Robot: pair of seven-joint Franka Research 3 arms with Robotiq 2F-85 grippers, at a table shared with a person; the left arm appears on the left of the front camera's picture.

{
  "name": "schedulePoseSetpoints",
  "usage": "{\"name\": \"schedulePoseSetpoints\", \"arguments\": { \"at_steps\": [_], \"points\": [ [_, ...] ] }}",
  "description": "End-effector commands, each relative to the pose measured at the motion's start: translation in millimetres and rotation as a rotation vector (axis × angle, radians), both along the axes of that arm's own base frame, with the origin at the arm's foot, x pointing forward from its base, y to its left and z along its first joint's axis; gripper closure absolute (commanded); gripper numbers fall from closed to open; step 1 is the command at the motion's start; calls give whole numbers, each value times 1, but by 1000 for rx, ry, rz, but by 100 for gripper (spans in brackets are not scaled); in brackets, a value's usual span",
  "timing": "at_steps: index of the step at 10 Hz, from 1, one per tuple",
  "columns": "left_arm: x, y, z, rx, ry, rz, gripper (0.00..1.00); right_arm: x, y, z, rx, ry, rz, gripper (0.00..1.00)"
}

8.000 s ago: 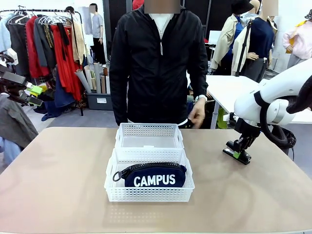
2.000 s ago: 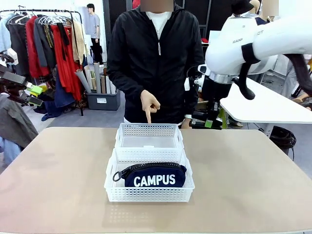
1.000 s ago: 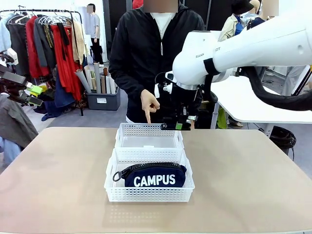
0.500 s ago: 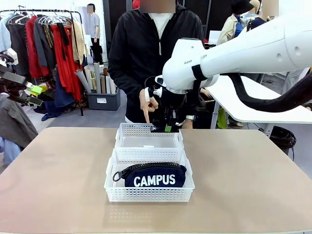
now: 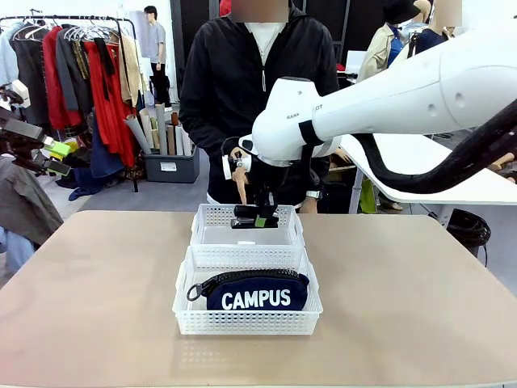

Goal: Distribute items into two baskets.
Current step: Place the picked Stapler into the Organizing basket as instructed by the person.

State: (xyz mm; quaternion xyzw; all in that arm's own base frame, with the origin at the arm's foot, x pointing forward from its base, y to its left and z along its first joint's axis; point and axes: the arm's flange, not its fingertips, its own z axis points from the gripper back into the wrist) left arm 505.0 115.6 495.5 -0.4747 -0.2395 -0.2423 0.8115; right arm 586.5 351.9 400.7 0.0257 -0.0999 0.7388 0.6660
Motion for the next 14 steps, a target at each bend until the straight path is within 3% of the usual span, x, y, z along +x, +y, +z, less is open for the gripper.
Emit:
{"name": "schedulePoseSetpoints", "arguments": {
  "at_steps": [1,11,14],
  "points": [
    [-1,0,1,-1,-1,3,0,11,3,-5,-7,-54,-18,100],
    [-1,0,1,-1,-1,3,0,26,4,-63,-58,-11,-52,100],
    [-1,0,1,-1,-1,3,0,27,6,-65,-92,-45,-79,100]
  ]
}}
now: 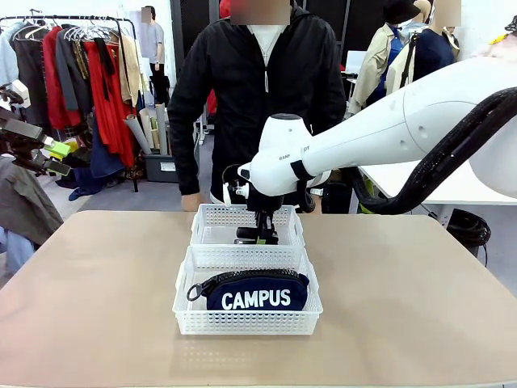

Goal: Distribute items into two baskets.
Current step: Place the picked Stapler into the Organizing basket as instructed by the person.

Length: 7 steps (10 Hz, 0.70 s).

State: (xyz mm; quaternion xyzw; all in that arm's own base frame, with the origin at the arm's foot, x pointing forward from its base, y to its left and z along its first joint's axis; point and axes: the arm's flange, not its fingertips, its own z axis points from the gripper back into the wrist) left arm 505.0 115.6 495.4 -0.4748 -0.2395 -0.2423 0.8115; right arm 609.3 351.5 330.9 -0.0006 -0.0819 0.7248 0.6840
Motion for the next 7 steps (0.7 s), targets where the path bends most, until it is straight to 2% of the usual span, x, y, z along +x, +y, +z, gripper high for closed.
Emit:
{"name": "schedulePoseSetpoints", "arguments": {
  "at_steps": [1,3,4,5,7],
  "points": [
    [-1,0,1,-1,-1,3,0,5,6,5,-34,-36,-31,100],
    [-1,0,1,-1,-1,3,0,5,8,5,-32,-33,-31,97],
    [-1,0,1,-1,-1,3,0,5,8,5,-28,-27,-31,87],
    [-1,0,1,-1,-1,3,0,5,8,5,-28,-19,-31,71],
    [-1,0,1,-1,-1,3,0,5,9,5,-29,-16,-32,32]
  ]
}}
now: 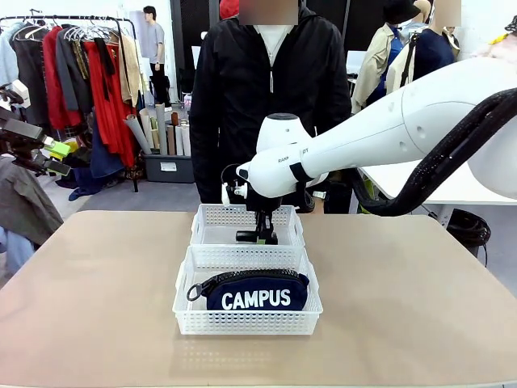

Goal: Distribute items into two baskets.
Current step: Place the picked Stapler into the Organizing basket as instructed by the person.

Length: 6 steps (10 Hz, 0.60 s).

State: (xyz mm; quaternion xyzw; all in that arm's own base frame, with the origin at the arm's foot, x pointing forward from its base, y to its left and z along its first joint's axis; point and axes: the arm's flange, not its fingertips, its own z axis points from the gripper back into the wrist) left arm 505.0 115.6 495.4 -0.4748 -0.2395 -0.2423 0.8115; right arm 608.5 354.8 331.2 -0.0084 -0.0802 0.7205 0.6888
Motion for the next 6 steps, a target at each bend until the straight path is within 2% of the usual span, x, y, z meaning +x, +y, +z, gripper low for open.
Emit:
{"name": "schedulePoseSetpoints", "arguments": {
  "at_steps": [1,2,5,6],
  "points": [
    [-1,0,1,-1,-1,3,0,5,5,5,-18,-3,-17,12],
    [-1,0,1,-1,-1,3,0,6,6,5,-17,1,-17,0],
    [-1,0,1,-1,-1,3,0,2,5,12,4,26,-10,0],
    [-1,0,1,-1,-1,3,0,-1,5,19,7,12,-3,0]
  ]
}}
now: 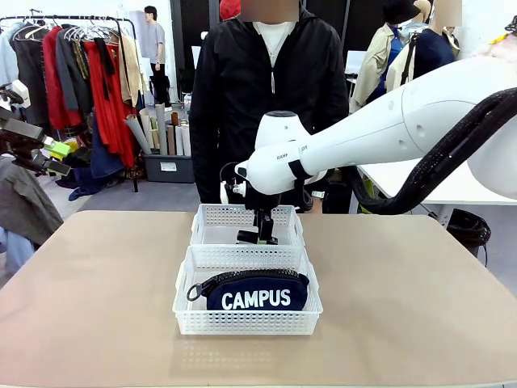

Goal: Distribute items into two baskets.
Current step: Place the picked Stapler into the Organizing basket as instructed by the person.

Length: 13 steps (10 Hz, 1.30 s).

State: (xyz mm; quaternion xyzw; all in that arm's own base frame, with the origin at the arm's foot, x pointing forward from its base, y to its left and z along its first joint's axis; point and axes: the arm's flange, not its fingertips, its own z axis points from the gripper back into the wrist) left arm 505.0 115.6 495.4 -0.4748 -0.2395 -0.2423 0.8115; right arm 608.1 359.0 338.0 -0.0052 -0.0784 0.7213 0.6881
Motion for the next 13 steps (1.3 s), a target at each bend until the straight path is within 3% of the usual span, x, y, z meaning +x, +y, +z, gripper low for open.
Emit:
{"name": "schedulePoseSetpoints", "arguments": {
  "at_steps": [1,4,13],
  "points": [
    [-1,0,1,-1,-1,3,0,-2,1,18,20,1,-7,0],
    [-1,0,1,-1,-1,3,0,-7,-1,30,30,-16,21,0],
    [-1,0,1,-1,-1,3,0,-1,3,21,13,-25,4,0]
  ]
}}
